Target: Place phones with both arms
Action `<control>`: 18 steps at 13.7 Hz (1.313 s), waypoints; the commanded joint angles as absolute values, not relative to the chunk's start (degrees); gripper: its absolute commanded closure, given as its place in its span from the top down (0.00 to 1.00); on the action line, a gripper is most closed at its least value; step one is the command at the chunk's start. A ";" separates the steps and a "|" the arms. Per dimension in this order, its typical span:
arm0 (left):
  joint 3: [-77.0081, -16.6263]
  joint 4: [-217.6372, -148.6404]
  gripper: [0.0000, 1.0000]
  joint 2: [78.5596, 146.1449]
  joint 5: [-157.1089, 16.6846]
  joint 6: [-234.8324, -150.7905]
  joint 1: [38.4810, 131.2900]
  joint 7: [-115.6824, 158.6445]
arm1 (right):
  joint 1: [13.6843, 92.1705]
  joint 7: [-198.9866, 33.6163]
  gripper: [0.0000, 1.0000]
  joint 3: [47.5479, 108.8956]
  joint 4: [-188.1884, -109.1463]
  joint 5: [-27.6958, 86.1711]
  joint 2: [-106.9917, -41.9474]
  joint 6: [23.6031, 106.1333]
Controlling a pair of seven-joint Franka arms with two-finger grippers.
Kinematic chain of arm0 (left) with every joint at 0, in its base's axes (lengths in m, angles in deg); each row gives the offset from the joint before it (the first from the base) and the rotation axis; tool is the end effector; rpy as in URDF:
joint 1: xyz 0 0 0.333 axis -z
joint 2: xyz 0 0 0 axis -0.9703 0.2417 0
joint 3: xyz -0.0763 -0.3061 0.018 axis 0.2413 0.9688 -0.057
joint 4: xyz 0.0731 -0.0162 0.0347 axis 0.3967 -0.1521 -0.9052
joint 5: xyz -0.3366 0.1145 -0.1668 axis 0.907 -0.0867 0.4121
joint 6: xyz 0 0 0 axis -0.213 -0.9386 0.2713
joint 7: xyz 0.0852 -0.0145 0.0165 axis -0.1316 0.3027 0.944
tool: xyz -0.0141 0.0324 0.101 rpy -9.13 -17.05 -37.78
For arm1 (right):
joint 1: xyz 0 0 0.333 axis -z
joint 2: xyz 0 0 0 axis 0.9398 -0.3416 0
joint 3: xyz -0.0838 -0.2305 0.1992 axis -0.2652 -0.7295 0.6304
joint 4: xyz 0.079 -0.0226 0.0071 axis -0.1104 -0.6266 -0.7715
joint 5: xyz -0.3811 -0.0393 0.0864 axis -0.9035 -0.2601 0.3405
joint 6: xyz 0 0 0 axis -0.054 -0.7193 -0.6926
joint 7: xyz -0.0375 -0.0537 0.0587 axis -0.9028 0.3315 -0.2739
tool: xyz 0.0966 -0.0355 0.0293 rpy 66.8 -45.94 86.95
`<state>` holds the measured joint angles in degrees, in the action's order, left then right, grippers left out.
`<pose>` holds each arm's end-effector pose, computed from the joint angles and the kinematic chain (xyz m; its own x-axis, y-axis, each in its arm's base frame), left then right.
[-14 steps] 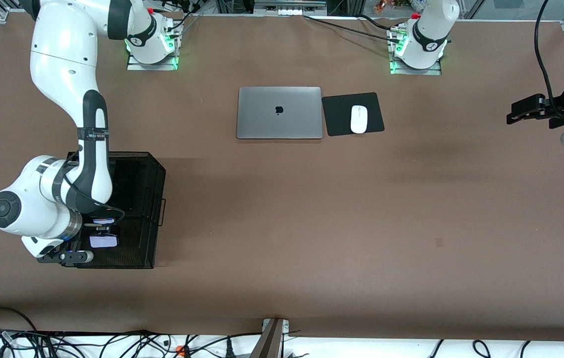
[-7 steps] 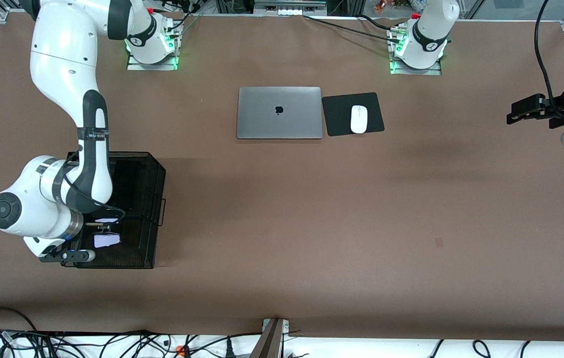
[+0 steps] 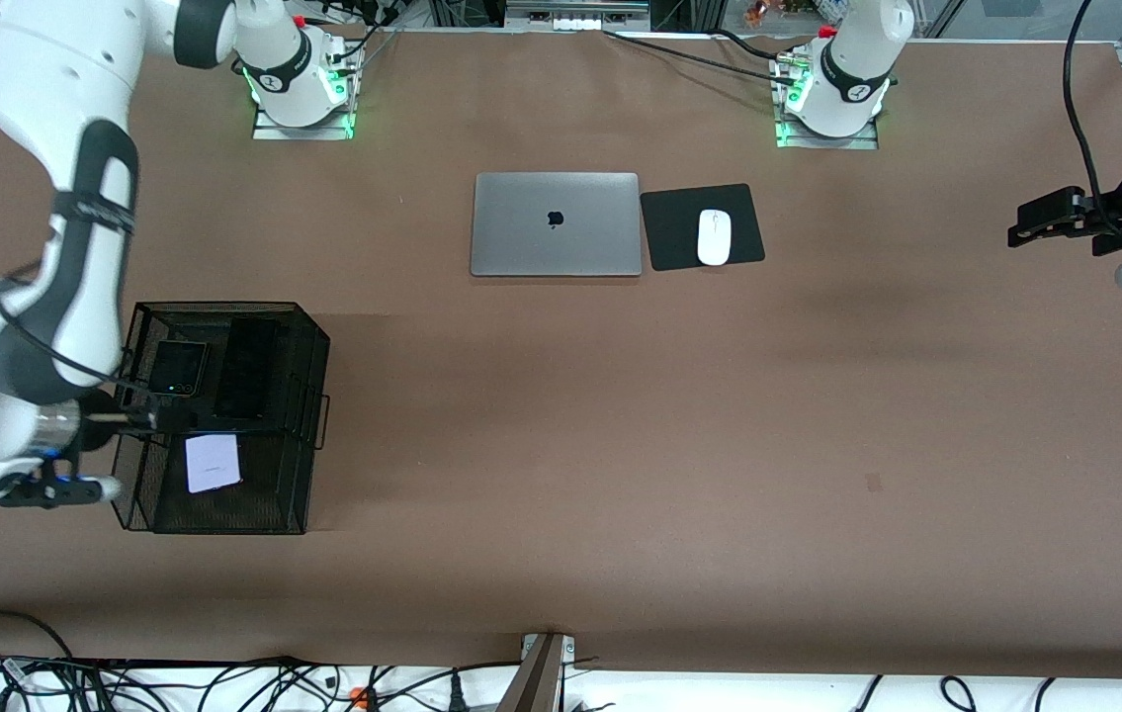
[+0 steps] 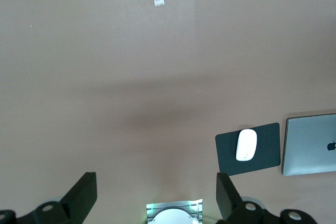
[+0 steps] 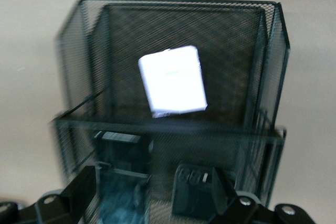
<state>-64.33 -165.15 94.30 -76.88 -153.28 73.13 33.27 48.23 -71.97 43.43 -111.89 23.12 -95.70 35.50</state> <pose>0.5702 0.0169 0.6013 0.9779 -0.0654 -0.1986 -0.0543 -0.9967 0.0610 0.7199 -0.0118 0.4083 0.9813 0.0493 -0.1861 0.0283 -0.9931 -0.1142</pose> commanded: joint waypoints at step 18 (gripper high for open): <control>-64.35 -165.78 1.00 93.23 -76.30 -152.55 72.85 33.82 | 60.83 -87.61 0.99 72.17 -126.81 -1.78 -69.48 34.06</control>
<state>-64.36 -165.15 94.30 -76.88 -153.26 73.10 33.27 51.08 -84.10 58.52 -124.32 3.15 -74.43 32.61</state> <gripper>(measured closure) 0.000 0.009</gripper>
